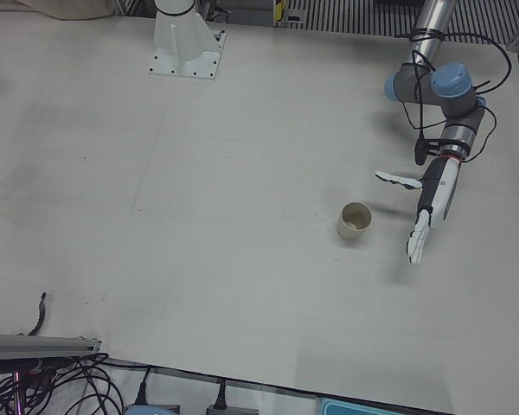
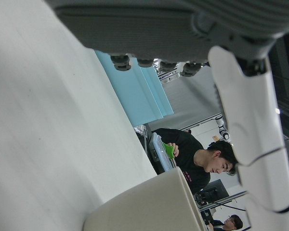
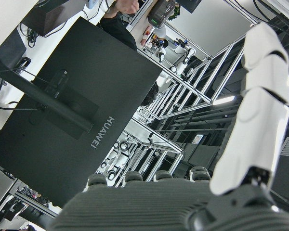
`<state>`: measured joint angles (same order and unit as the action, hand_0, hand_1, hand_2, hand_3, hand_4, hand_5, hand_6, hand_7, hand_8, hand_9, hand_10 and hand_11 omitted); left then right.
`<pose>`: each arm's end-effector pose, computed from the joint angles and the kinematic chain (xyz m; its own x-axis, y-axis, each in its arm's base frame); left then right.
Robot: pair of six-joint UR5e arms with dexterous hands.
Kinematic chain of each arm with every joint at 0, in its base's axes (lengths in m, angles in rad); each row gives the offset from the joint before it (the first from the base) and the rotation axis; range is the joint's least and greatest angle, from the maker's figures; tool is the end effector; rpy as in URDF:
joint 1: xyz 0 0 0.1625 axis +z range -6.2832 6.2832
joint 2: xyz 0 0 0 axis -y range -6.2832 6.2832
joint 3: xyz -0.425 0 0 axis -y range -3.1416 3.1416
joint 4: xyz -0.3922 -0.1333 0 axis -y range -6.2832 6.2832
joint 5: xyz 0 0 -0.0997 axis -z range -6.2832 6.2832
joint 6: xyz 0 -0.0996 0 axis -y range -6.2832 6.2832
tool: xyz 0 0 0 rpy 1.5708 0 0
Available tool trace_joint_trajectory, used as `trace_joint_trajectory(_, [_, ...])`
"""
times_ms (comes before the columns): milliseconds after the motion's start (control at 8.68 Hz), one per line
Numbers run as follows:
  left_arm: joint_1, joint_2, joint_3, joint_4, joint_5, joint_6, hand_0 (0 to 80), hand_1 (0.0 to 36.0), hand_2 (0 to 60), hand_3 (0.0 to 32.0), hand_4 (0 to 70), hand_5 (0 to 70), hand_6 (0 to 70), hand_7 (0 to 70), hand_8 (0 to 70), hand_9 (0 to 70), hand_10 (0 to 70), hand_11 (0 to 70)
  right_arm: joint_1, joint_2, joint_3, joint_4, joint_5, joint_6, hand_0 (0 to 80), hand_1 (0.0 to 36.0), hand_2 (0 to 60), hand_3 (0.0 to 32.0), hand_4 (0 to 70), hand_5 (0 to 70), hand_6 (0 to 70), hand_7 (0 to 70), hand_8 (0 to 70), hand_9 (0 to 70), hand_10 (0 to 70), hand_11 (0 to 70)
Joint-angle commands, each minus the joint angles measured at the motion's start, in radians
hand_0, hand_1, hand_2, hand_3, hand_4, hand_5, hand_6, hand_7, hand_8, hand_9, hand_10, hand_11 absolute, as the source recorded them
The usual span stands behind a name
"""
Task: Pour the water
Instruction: 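Reach the left hand to the beige cup at the table edge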
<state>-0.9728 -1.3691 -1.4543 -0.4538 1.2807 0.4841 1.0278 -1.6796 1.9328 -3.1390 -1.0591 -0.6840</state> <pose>0.0889 -0.4179 0.7875 -0.8776 -0.2182 -0.4269 0.3755 0.2409 -0.8950 -0.0729 -0.4732 0.5612 -0.8509 -0.1021 0.5153 -0.5251 0.1963 -0.8281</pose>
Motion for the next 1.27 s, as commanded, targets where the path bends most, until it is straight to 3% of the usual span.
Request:
trace_joint_trajectory(0, [0.014,-0.024,0.066,-0.028,0.0,0.01,54.2,12.1,0.0,0.0,7.5,0.0,1.2,0.9,0.0,0.0,2.0,5.1,-0.009,0.009,-0.003,-0.001,-0.002,-0.005,48.1,18.7,14.8,13.4,0.0,4.1,0.0,0.0,0.0,0.0,0.0,0.0])
trace_joint_trajectory(461, [0.066,-0.094,0.112,-0.026,-0.024,0.01,55.7,13.7,0.0,0.0,8.7,0.0,2.2,1.6,0.0,0.0,2.7,6.2,-0.006,0.009,-0.005,-0.001,-0.002,-0.005,48.1,19.2,16.7,15.6,0.0,4.6,0.1,0.0,0.4,0.0,0.0,0.0])
trace_joint_trajectory(806, [0.097,-0.103,0.124,-0.037,-0.023,-0.002,57.5,14.9,0.0,0.0,9.6,0.0,2.5,1.7,0.0,0.0,2.6,6.2,-0.012,0.009,-0.005,-0.001,-0.002,-0.006,48.2,19.1,16.8,14.8,0.0,4.5,0.2,0.0,0.2,0.0,0.0,0.0])
trace_joint_trajectory(1152, [0.102,-0.105,0.118,-0.049,-0.023,-0.018,68.0,20.0,0.0,0.0,6.9,0.0,4.7,4.5,0.0,0.0,3.4,7.9,-0.014,0.009,-0.003,-0.001,-0.002,-0.009,47.8,18.8,16.8,16.2,0.0,4.7,1.5,0.0,0.6,0.0,0.0,0.0])
